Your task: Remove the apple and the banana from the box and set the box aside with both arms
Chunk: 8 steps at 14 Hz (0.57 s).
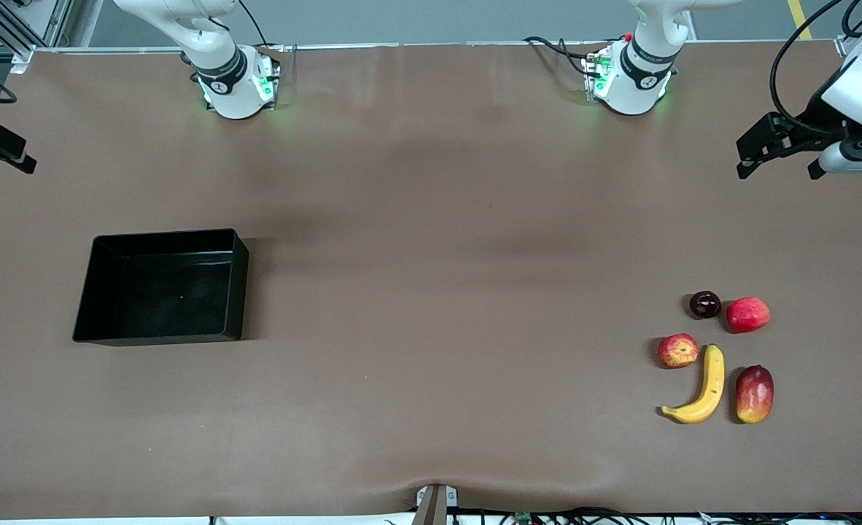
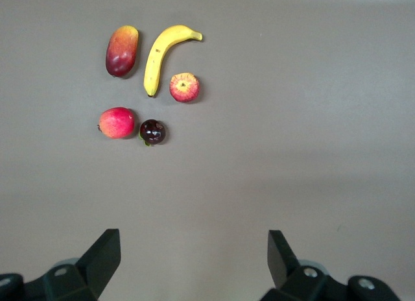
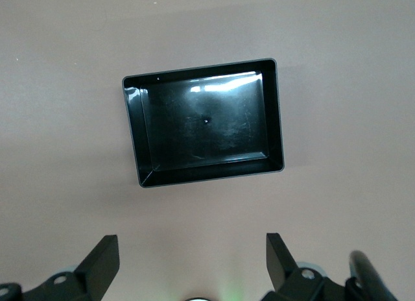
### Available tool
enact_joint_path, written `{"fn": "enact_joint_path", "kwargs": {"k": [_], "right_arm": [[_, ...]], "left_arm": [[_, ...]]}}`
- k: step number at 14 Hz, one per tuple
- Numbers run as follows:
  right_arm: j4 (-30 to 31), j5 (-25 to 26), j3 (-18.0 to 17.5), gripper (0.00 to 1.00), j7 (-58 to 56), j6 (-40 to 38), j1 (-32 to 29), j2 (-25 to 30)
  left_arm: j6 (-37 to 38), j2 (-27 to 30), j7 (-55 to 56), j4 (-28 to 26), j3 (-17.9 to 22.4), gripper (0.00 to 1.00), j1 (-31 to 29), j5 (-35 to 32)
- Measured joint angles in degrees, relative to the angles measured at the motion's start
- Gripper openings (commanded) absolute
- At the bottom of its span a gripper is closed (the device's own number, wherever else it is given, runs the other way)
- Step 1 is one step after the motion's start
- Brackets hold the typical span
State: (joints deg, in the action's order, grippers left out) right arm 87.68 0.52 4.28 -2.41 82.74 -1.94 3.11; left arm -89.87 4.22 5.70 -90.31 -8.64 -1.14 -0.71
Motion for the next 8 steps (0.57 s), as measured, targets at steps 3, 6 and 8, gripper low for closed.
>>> {"fn": "enact_joint_path", "kwargs": {"k": [3, 6, 8], "right_arm": [[-0.1, 0.0, 0.0, 1.00, 0.0, 0.0, 0.0, 0.0], [-0.3, 0.0, -0.1, 1.00, 0.0, 0.0, 0.0, 0.0], [-0.4, 0.0, -0.1, 1.00, 0.0, 0.2, 0.0, 0.0]], "left_arm": [[0.0, 0.0, -1.6, 0.4, 0.2, 1.00, -0.2, 0.0], [0.0, 0.0, -1.9, 0.8, 0.6, 1.00, -0.5, 0.0], [0.0, 0.0, -2.0, 0.9, 0.7, 1.00, -0.8, 0.0]]}}
